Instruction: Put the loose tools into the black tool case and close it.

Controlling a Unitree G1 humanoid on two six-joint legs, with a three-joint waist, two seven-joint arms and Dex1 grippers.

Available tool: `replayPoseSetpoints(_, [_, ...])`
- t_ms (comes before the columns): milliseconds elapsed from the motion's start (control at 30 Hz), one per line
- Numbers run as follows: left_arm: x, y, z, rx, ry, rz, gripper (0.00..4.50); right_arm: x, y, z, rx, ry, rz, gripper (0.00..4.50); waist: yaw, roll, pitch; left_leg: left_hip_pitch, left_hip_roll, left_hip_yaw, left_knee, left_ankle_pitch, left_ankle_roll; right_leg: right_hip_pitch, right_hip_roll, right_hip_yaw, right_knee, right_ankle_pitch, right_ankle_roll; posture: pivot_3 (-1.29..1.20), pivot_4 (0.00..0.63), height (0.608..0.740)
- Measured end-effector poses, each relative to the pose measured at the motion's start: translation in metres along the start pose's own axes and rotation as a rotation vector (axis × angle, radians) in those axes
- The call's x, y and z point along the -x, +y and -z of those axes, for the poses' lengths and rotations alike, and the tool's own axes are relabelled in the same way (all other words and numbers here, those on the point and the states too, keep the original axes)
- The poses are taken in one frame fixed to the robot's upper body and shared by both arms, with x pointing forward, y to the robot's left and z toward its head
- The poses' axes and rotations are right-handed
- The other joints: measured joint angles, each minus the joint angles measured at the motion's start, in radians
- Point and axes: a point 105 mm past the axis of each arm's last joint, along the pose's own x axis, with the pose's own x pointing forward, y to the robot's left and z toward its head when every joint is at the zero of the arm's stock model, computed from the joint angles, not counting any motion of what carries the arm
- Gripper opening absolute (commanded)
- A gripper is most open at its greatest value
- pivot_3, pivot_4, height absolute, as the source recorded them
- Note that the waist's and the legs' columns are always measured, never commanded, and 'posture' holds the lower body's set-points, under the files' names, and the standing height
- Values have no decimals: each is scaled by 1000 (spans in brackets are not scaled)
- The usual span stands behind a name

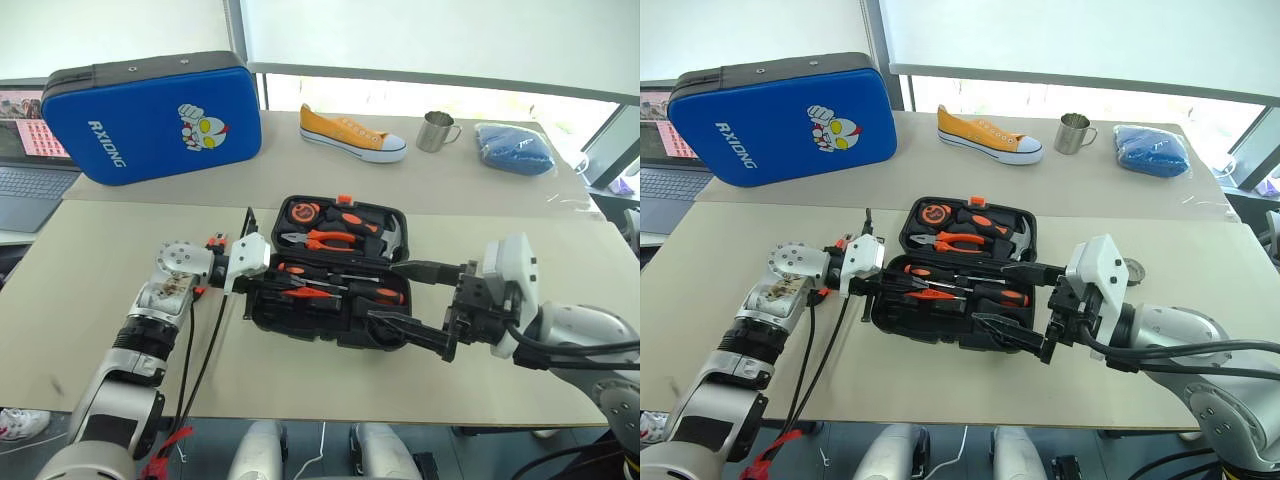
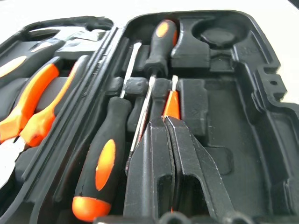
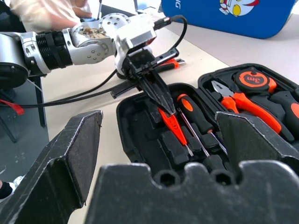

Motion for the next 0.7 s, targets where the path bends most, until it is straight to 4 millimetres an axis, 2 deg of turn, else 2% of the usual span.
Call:
replayPoseSetpoints(300, [0,10,5,-88,42,-7,73,2,1,7,-29,17,3,4500,1,1,-1,1,0,0,0,0,0,2,0,0,0,0,0,0,150,740])
replayPoseSetpoints(700, [-2,6,5,-102,37,23,73,5,1,13,-49,25,12,4500,7,1,-1,1,0,0,0,0,0,2,0,0,0,0,0,0,150,740])
